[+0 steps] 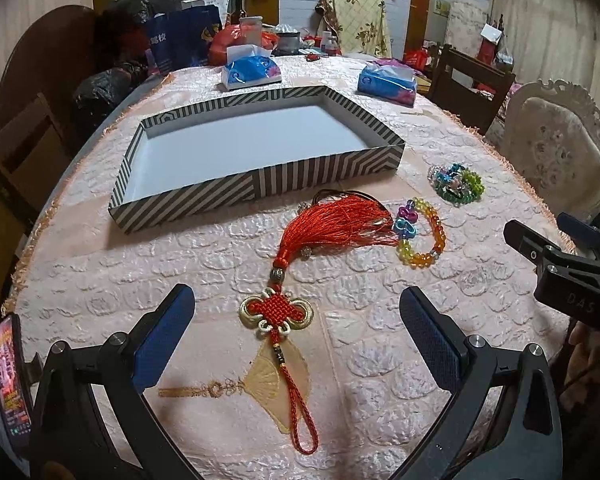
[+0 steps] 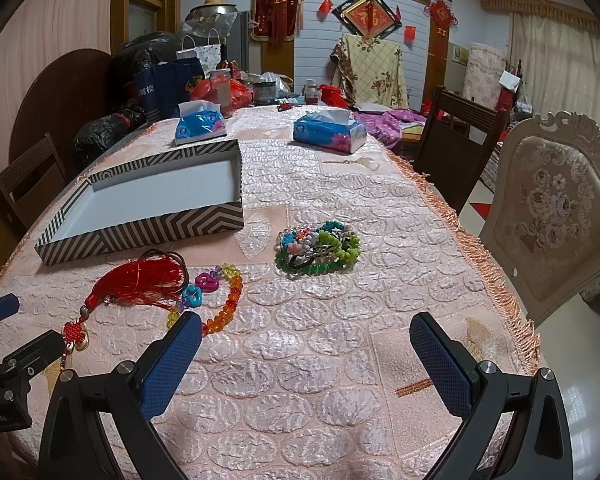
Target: Organize jewelry
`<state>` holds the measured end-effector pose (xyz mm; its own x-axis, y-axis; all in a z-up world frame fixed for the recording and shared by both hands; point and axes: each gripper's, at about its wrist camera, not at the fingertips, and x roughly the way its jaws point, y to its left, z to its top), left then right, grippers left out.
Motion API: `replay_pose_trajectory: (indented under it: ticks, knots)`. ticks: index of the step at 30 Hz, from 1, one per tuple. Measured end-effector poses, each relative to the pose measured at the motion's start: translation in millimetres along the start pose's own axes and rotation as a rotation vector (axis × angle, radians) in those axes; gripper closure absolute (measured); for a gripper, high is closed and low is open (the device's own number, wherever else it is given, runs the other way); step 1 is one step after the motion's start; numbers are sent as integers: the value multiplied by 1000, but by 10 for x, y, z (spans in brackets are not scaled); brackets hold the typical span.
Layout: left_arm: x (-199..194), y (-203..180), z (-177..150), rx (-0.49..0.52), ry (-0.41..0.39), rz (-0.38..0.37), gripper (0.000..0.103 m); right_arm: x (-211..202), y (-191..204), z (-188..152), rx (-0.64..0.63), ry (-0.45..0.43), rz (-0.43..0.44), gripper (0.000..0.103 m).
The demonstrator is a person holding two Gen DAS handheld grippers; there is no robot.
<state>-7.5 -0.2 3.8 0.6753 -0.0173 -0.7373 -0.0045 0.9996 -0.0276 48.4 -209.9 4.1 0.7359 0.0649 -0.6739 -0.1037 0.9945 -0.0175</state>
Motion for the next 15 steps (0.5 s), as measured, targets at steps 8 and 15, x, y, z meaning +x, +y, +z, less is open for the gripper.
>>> replay_pose_trajectory:
  ticks: [8,15]
  knots:
    - [9,34,18,-20,2,-22,0,6,8,-4,-6,0,-2,0]
    - [54,39,11,-26,17,-15,0,12,12,-7,-7,2,-2,0]
